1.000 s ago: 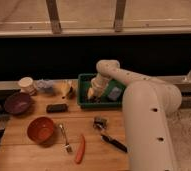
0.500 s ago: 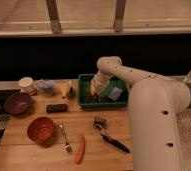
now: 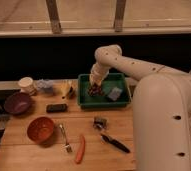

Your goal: Place grapes in red bowl

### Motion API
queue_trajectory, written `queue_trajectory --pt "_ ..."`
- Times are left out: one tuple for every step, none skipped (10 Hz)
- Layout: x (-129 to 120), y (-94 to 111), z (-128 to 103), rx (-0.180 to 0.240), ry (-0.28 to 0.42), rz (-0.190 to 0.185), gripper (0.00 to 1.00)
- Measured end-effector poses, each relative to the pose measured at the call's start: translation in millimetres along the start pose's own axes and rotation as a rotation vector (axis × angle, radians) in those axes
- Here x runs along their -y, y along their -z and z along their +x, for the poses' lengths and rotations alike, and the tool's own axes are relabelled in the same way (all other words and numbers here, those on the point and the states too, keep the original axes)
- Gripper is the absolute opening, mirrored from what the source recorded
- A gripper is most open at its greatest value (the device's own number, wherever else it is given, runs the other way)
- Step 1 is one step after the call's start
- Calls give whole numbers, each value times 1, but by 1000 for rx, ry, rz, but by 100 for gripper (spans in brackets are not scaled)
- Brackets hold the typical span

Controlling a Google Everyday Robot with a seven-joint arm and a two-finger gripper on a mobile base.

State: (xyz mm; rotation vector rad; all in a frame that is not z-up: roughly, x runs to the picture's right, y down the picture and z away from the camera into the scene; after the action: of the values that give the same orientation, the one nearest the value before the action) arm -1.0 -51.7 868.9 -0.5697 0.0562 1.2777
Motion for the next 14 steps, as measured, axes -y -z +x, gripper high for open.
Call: queue_trajectory --pt "-1 13 -7 22 4 16 0" --pt "-3 31 -14 46 10 39 0" --pt "-6 43 -17 58 15 54 0" --pt "-12 54 -17 67 22 65 0" --pt "-21 63 -13 71 34 62 0" --pt "-36 73 -7 72 50 40 0" --pt "-48 78 -2 69 69 23 0" --pt "-87 84 6 60 136 -29 0" --pt "-126 85 11 54 206 -80 0" --pt "-147 85 12 46 237 -98 0" --pt "-154 84 13 42 246 -106 0" --pt "-150 84 13 43 243 -99 0" --pt "-148 85 13 44 240 -97 0" --pt "-150 84 13 42 243 -99 0"
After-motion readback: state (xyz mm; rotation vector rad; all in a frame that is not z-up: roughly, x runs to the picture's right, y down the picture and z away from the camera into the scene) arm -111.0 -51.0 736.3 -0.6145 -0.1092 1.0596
